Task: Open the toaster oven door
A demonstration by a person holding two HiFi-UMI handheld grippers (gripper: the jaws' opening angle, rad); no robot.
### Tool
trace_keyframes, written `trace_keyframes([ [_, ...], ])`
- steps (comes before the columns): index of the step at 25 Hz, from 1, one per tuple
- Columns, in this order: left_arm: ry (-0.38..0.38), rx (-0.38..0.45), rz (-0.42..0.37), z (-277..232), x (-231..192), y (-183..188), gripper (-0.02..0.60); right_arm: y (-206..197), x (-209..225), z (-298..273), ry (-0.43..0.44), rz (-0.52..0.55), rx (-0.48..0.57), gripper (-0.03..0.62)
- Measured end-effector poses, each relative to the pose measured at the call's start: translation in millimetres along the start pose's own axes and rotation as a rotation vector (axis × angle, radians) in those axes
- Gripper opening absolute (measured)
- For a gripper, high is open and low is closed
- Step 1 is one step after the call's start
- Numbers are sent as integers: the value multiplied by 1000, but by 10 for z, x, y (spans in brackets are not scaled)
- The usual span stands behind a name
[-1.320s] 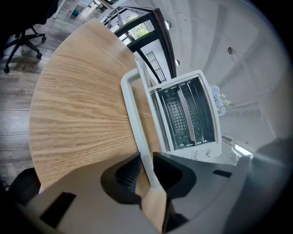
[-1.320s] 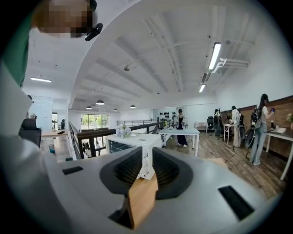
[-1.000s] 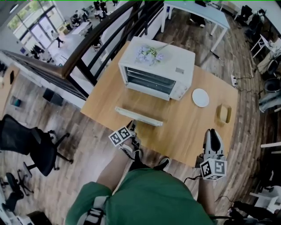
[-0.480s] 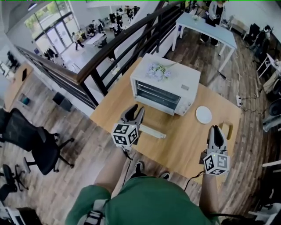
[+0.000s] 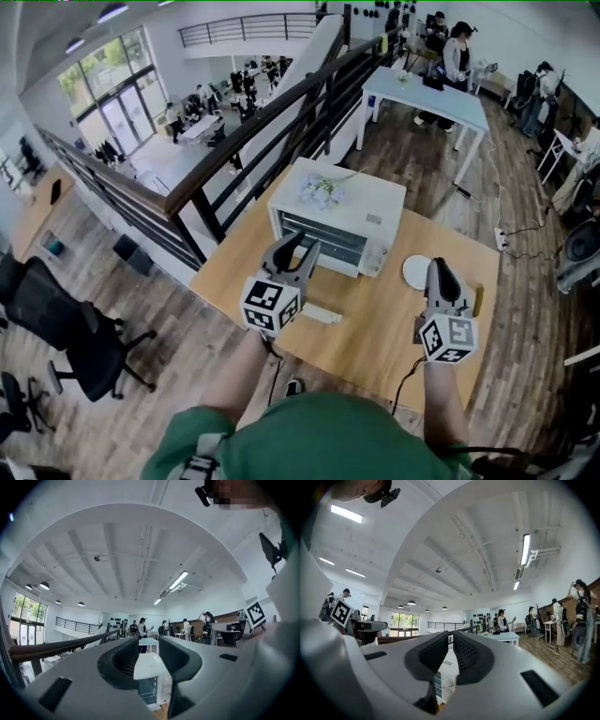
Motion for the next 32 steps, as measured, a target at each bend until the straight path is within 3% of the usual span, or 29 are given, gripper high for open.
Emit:
trace_keyframes([
  [6, -32, 58, -18, -98, 192, 298, 129, 227, 60, 58, 10, 20, 47, 51],
  [20, -136, 67, -37, -329, 661, 272, 129, 359, 223, 375, -45, 92, 72, 51],
  [32, -160, 65, -63, -372, 786, 268, 129, 321, 312, 431, -70, 93, 67, 51],
])
Point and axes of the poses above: the fingertips, and each gripper's own axes: z backward along the fingers, x to its right, y out of its top, the point moved 1 cm from there along z, backward along the fingers, and after that the axes turned 7 degrees about x, right-handed, at the moved point
